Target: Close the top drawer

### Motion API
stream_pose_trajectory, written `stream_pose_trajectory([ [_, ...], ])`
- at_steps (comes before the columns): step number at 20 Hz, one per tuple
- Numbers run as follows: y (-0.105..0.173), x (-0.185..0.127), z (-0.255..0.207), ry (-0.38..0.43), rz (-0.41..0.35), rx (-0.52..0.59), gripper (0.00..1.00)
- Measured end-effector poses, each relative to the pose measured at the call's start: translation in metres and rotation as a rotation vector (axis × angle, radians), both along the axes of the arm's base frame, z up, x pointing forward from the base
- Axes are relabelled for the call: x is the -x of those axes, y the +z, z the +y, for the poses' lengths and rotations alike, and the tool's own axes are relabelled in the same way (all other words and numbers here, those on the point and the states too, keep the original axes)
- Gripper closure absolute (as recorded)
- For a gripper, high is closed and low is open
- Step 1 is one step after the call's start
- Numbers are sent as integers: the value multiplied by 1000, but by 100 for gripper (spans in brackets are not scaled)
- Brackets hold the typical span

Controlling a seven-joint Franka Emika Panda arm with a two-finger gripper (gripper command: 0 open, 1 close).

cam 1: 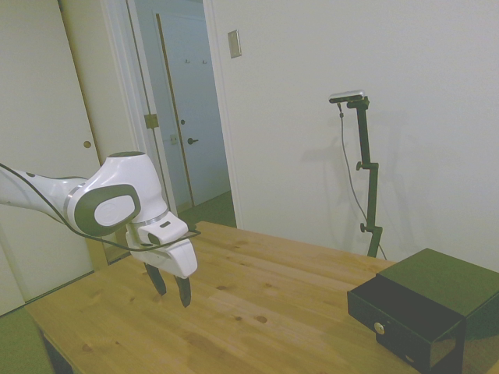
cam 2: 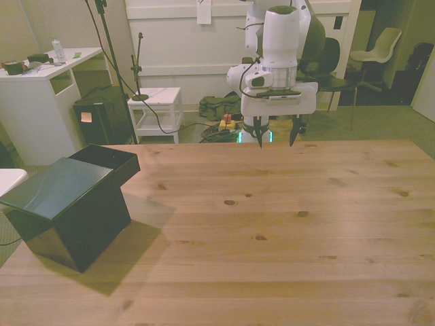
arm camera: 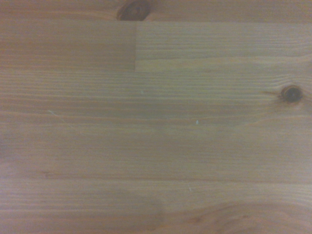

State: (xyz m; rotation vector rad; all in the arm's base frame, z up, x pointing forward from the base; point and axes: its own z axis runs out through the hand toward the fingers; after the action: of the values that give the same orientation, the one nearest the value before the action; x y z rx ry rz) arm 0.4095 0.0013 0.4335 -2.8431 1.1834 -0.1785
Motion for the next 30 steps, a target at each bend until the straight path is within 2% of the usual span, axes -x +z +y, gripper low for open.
stream_pose_trajectory([
  [3,0,0,-2,-16,-1,-2,0],
  [5,1,-1,-17,-81,-9,-5,0],
  [12,-4,-5,-136,-308,-20,19,0],
  [17,14,-12,-214,-436,-56,32,0],
  [24,41,-43,-293,-513,-106,69,0],
  [30,36,-75,-327,-548,-83,63,0],
])
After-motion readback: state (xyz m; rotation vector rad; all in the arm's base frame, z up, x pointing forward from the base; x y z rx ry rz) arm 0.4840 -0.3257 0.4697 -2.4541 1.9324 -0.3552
